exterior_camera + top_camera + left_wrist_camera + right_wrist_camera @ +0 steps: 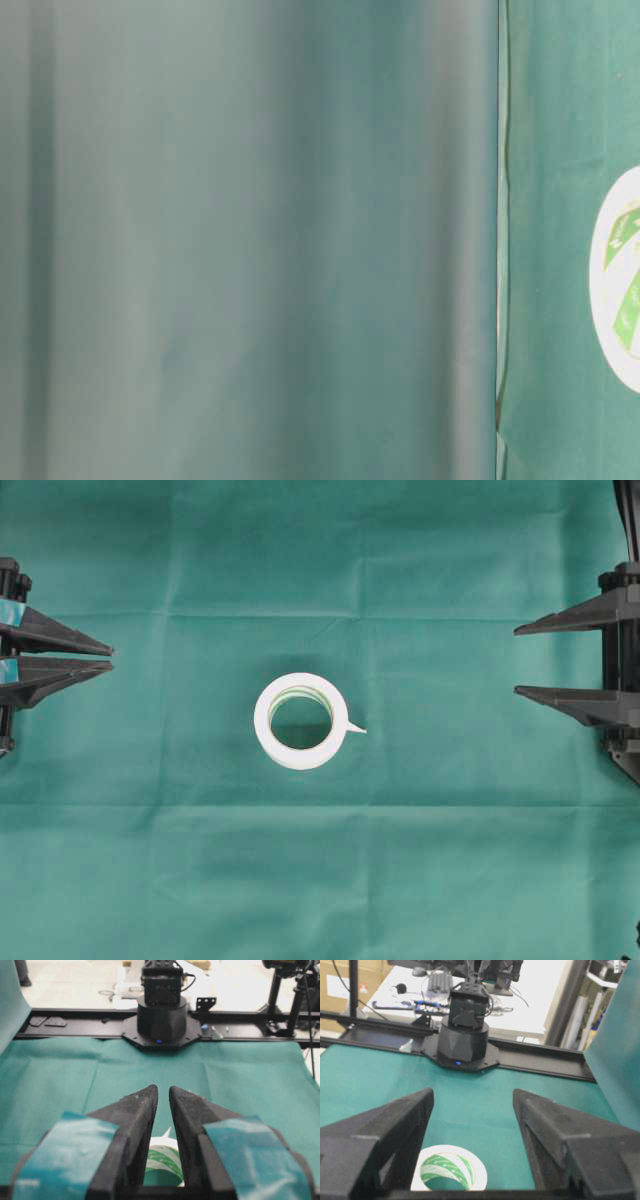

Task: Peel off the duct tape with your right arm.

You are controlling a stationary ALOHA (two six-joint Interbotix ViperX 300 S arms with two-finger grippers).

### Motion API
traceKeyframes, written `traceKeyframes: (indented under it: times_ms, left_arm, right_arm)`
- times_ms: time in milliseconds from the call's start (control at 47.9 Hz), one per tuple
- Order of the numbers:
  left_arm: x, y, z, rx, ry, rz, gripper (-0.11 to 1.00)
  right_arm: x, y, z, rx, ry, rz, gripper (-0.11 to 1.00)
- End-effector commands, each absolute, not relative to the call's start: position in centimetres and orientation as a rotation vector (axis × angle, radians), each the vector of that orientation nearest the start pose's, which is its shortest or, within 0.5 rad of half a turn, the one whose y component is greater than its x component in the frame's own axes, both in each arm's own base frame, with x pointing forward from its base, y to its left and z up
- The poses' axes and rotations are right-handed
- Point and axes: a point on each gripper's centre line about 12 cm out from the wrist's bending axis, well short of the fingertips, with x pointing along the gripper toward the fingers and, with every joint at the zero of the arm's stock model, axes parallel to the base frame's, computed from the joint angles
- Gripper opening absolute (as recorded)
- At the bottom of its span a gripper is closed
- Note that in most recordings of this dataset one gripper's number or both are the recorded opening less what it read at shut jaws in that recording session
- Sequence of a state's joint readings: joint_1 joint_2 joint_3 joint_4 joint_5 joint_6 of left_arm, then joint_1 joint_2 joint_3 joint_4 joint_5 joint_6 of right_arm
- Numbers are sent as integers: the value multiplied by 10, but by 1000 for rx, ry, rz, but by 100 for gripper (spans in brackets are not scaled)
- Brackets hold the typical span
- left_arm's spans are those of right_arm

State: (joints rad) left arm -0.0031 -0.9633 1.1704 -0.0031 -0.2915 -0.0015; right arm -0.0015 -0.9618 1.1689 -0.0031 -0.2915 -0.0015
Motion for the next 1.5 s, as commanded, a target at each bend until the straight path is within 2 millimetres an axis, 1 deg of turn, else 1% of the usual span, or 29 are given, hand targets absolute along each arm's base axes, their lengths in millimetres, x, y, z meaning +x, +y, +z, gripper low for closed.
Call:
traceKeyframes:
  times_ms: [0,21,42,63,125,167,230,313,396,459,501,563,605,647,689,751,793,814,918,1001,1043,1210,1481]
  left_arm:
    - [197,-2,286,5,-78,-7,24]
    - [197,-2,285,5,-80,-7,24]
    - [197,-2,284,1,-80,-8,22]
    - [196,-2,283,1,-80,-10,17]
    - [195,-3,280,0,-80,-16,5]
    - [195,-4,278,-2,-77,-17,1]
    - [195,-4,276,-3,-72,-18,0]
    - [196,-4,275,-3,-69,-18,0]
    - [197,-4,278,-6,-72,-19,0]
    - [198,-4,279,-20,-73,-18,0]
    - [199,-4,278,-26,-67,-18,1]
    - [200,-4,278,-31,-69,-18,1]
    - [200,-4,278,-31,-72,-18,1]
    - [200,-4,277,-31,-76,-19,6]
    - [200,-4,276,-29,-81,-19,14]
    - [199,-4,275,-28,-87,-20,29]
    - [199,-4,275,-28,-87,-20,41]
    - [199,-4,275,-28,-86,-19,49]
    - [199,-4,276,-26,-92,-20,79]
    - [200,-4,279,-25,-99,-20,96]
    - [202,-4,281,-25,-107,-19,98]
    - [214,-5,285,-25,-121,-21,98]
    - [257,-9,289,-25,-119,-31,98]
  right_arm:
    - [200,-1,294,7,-80,-6,24]
    - [201,-1,292,7,-75,-6,24]
    - [200,-1,291,9,-71,-6,22]
    - [200,-1,289,10,-66,-6,17]
    - [201,-1,284,11,-45,-7,5]
    - [200,-1,281,11,-35,-6,-1]
    - [200,-1,277,9,-28,-5,-7]
    - [199,-1,273,8,-20,-5,-9]
    - [199,-1,272,8,-18,-5,-5]
    - [199,-1,271,8,-21,-5,3]
    - [199,-1,271,8,-23,-5,9]
    - [198,-1,271,8,-28,-5,23]
    - [198,-1,271,6,-31,-4,35]
    - [198,-1,271,8,-31,-5,48]
    - [198,-1,271,8,-28,-5,61]
    - [198,-1,270,6,-26,-4,79]
    - [198,-1,270,8,-28,-5,86]
    - [198,-1,270,8,-26,-5,87]
    - [198,-1,269,8,-25,-5,87]
    - [198,-1,270,6,-26,-4,87]
    - [198,-1,270,8,-26,-5,87]
    - [198,-1,270,8,-31,-5,87]
    - [198,-1,270,6,-34,-6,87]
